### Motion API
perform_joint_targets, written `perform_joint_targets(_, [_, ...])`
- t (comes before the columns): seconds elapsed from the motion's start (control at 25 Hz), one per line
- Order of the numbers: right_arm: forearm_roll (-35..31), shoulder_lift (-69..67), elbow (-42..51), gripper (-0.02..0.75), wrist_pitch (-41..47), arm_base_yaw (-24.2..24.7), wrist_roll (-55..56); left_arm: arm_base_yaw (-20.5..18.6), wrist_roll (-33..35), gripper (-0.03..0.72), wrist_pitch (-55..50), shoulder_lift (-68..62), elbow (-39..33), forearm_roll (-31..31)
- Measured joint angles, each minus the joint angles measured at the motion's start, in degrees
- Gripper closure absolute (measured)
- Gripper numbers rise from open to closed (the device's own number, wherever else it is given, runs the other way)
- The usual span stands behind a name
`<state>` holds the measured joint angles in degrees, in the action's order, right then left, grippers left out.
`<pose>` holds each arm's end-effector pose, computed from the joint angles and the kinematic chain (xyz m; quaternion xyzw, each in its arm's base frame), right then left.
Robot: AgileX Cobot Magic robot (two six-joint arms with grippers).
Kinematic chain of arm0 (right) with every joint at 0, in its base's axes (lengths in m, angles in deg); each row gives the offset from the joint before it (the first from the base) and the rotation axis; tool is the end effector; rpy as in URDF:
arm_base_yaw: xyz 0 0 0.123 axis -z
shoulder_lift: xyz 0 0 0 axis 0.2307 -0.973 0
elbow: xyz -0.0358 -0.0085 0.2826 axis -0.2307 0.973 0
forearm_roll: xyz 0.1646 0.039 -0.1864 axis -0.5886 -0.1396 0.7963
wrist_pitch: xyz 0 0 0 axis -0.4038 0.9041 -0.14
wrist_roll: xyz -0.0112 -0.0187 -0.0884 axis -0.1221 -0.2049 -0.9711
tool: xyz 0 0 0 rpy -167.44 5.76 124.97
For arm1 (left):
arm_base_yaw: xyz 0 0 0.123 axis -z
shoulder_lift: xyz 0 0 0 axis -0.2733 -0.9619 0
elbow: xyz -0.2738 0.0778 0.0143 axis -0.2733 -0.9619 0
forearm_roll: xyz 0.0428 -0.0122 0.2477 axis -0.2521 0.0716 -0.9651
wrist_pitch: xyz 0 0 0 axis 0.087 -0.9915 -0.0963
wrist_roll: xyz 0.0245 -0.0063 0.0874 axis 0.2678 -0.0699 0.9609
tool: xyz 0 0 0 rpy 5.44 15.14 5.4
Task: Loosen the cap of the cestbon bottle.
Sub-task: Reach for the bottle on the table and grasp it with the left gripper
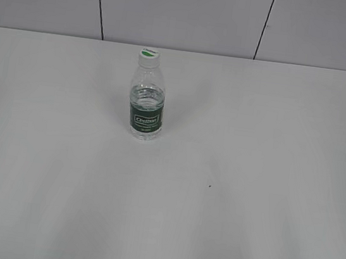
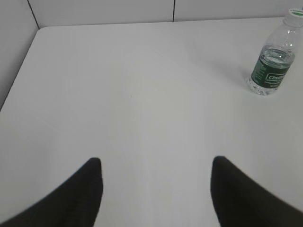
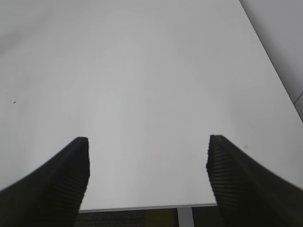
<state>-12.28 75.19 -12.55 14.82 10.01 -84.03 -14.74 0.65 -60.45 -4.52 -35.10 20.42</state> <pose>-0.0089 -0.0021 0.2791 -0.0622 0.8529 -0.0176 0.5180 -0.0088 0.0018 0.2818 0.0046 0.8489 0.0028 0.5285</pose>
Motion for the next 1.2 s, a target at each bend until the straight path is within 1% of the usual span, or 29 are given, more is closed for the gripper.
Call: perform_joint_targets(1.2, [0.0,0.0,0.0,0.149,0.0,0.0,0.0,0.0,0.0,0.245,0.5,0.0,0.1,0.0])
